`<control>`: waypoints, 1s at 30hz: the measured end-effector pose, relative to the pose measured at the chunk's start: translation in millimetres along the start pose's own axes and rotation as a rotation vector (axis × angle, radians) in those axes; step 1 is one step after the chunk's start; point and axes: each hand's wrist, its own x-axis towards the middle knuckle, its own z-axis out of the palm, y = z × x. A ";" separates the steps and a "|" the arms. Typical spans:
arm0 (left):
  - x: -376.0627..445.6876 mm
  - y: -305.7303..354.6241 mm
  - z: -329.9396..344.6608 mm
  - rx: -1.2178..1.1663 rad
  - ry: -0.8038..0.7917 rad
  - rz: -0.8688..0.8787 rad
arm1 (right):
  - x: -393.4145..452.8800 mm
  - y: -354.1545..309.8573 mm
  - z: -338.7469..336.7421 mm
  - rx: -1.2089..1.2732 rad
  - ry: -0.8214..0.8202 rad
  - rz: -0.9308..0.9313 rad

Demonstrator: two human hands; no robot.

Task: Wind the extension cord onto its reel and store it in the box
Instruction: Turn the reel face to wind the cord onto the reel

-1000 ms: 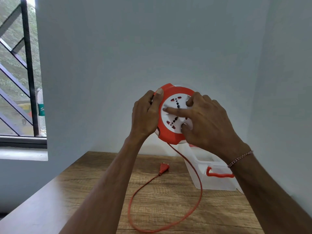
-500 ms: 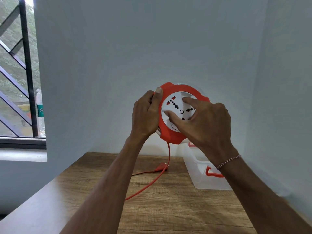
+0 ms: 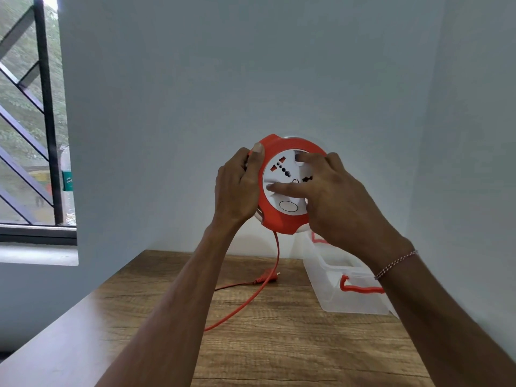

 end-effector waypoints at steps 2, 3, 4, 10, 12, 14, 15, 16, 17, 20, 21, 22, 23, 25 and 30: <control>-0.7 0.8 0.6 -0.002 -0.009 0.008 | -0.8 -3.1 -0.7 -0.048 0.001 0.003; -1.0 1.2 0.9 0.000 -0.014 0.009 | -1.5 -3.3 -0.7 -0.069 0.027 0.004; -1.3 1.5 1.2 0.000 -0.017 0.008 | -2.3 -2.8 -0.4 -0.075 0.061 0.014; -1.6 1.1 1.8 -0.011 -0.015 0.005 | -3.1 -2.0 4.6 -0.023 0.149 0.070; -2.3 1.3 2.3 -0.008 -0.017 0.011 | -3.4 -2.1 5.8 -0.008 0.161 0.079; -2.8 1.4 2.9 -0.003 -0.019 0.008 | -4.6 -2.0 6.6 0.014 0.183 0.099; -2.7 1.6 2.9 -0.004 -0.018 0.001 | -5.1 -2.1 6.5 0.025 0.205 0.113; -2.3 1.9 2.7 -0.008 -0.015 -0.006 | -5.7 -2.3 6.2 0.038 0.238 0.126; -1.9 2.2 2.4 -0.011 -0.012 -0.007 | -6.0 -2.6 6.0 0.055 0.278 0.139; -1.7 2.3 2.1 0.009 -0.009 0.021 | -6.2 -4.3 6.7 0.110 0.324 0.187; -2.1 2.3 2.2 0.020 -0.010 0.029 | -5.9 -4.8 8.0 0.122 0.319 0.208; -2.5 2.1 2.4 0.027 -0.014 0.033 | -5.8 -5.3 9.4 0.131 0.320 0.231; -2.7 1.7 2.7 0.031 -0.019 0.034 | -5.6 -5.7 10.4 0.137 0.330 0.250; -2.9 1.1 3.5 0.035 -0.028 0.032 | -5.3 -6.4 11.7 0.150 0.363 0.270; -2.5 0.7 2.7 0.007 -0.025 0.019 | -2.7 -1.5 10.5 0.137 0.356 0.218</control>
